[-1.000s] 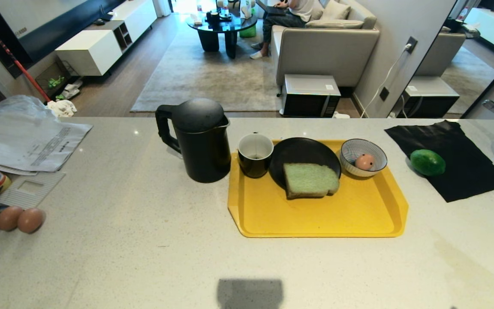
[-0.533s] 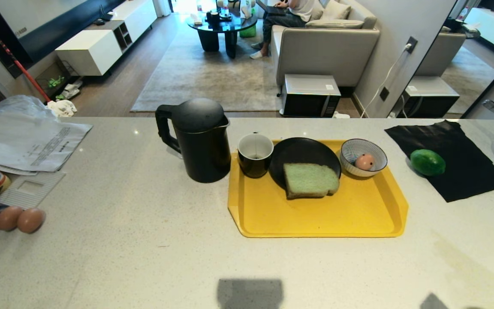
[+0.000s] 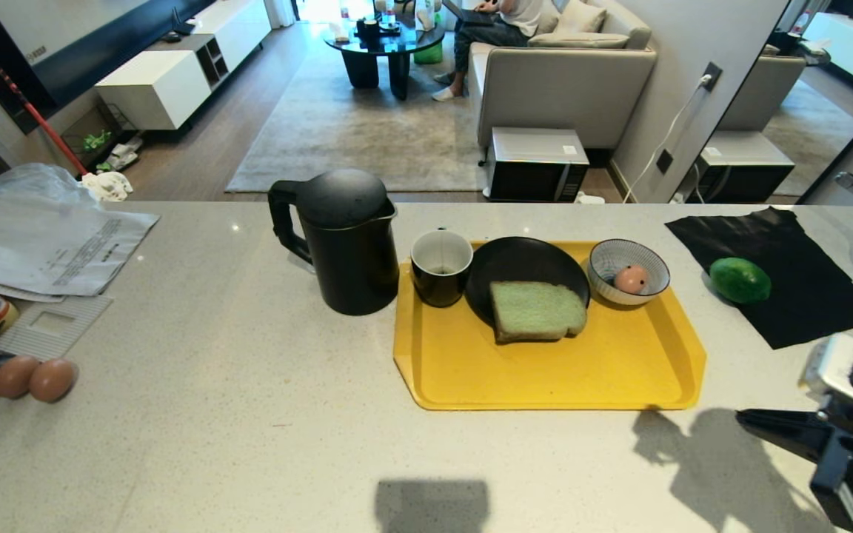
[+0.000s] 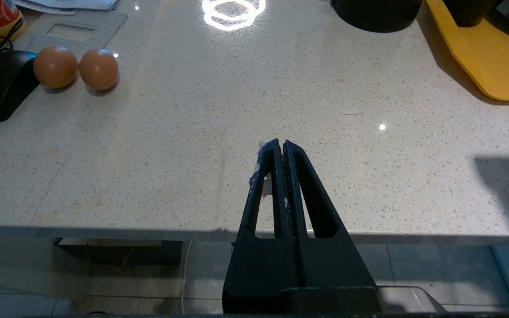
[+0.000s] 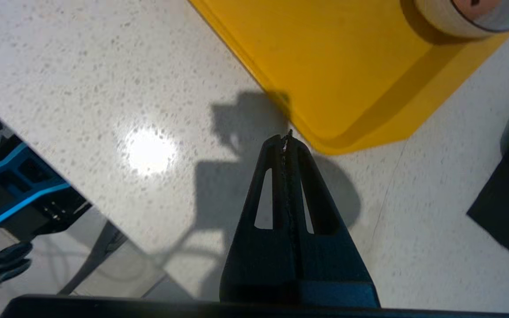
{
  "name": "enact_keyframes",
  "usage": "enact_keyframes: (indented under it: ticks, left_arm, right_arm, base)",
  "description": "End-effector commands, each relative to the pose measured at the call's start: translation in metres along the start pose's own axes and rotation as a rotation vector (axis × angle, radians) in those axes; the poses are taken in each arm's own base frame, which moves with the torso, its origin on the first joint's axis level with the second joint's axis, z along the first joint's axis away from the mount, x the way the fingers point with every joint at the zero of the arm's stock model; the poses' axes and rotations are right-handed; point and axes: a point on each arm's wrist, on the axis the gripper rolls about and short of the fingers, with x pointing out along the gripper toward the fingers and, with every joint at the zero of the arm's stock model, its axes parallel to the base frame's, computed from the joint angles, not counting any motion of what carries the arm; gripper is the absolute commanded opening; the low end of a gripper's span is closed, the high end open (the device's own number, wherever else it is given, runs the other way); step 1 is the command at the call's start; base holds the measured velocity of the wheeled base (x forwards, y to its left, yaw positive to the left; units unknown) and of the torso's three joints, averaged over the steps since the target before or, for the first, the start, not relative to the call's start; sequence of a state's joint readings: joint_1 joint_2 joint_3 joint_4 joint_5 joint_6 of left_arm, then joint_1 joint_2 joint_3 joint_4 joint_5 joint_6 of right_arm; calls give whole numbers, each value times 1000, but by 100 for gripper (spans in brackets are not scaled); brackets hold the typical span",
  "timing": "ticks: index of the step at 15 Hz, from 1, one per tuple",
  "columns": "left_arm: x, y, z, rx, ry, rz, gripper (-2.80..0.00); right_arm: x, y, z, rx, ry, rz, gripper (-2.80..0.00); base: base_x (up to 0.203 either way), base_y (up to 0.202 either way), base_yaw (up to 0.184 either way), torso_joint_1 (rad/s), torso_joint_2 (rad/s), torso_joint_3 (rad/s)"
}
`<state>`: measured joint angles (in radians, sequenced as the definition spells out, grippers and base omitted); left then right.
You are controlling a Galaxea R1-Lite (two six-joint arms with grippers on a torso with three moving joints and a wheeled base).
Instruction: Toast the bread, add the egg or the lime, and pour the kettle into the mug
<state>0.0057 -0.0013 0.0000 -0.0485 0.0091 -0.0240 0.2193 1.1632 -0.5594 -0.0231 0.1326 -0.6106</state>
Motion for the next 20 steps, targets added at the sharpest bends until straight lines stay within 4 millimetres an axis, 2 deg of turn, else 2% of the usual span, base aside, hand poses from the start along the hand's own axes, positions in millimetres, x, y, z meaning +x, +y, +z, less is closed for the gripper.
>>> enact_keyframes:
  ticks: [1, 5, 9, 15, 20]
  left_arm:
    - [1, 0, -5, 0, 16, 1, -280]
    - [1, 0, -5, 0, 16, 1, -280]
    - [1, 0, -5, 0, 16, 1, -280]
    - [1, 0, -5, 0, 16, 1, -280]
    - [1, 0, -5, 0, 16, 1, -280]
  right_arm:
    - [48, 3, -1, -20, 64, 68, -280]
    - [84, 9, -9, -32, 52, 65, -280]
    - [98, 15, -17, -33, 75, 90, -280]
    - [120, 34, -10, -95, 6, 129, -280]
    - [122, 43, -11, -111, 21, 151, -280]
  base:
    - [0, 0, 0, 0, 0, 0]
    - [0, 0, 0, 0, 0, 0]
    - [0, 0, 0, 0, 0, 0]
    - [0, 0, 0, 0, 0, 0]
    - [0, 0, 0, 0, 0, 0]
